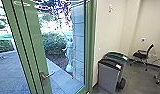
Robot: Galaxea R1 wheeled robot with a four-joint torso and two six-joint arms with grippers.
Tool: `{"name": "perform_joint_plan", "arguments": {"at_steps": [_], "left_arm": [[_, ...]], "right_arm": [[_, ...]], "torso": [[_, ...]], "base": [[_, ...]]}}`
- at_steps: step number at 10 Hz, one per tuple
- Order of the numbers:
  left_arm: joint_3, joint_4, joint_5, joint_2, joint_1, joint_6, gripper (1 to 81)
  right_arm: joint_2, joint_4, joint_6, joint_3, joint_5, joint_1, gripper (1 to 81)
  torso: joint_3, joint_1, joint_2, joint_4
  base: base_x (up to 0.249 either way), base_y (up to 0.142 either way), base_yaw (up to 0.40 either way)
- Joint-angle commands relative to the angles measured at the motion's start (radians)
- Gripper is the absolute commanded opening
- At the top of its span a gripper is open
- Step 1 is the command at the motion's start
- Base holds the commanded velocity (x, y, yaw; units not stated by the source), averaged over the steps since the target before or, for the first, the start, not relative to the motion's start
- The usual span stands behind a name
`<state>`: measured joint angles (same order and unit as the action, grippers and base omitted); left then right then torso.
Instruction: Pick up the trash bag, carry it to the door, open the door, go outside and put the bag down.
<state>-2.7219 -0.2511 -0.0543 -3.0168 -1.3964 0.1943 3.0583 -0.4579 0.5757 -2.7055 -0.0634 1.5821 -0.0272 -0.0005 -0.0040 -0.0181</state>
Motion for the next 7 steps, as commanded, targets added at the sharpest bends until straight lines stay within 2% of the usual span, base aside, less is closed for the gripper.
{"name": "perform_joint_plan", "arguments": {"at_steps": [1, 7], "left_arm": [[0.001, -0.008, -0.041, 0.005, 0.072, -0.004, 1.0], [0.001, -0.010, -0.041, 0.004, 0.072, -0.004, 1.0]], "right_arm": [[0.006, 0.011, 0.007, 0.003, 0.062, -0.043, 81.1], [0.006, 0.013, 0.007, 0.003, 0.062, -0.043, 81.1]], "torso": [[0.000, 0.001, 0.000, 0.000], [0.000, 0.001, 0.000, 0.000]], "base": [[0.138, 0.000, 0.000], [0.136, 0.000, 0.000]]}}
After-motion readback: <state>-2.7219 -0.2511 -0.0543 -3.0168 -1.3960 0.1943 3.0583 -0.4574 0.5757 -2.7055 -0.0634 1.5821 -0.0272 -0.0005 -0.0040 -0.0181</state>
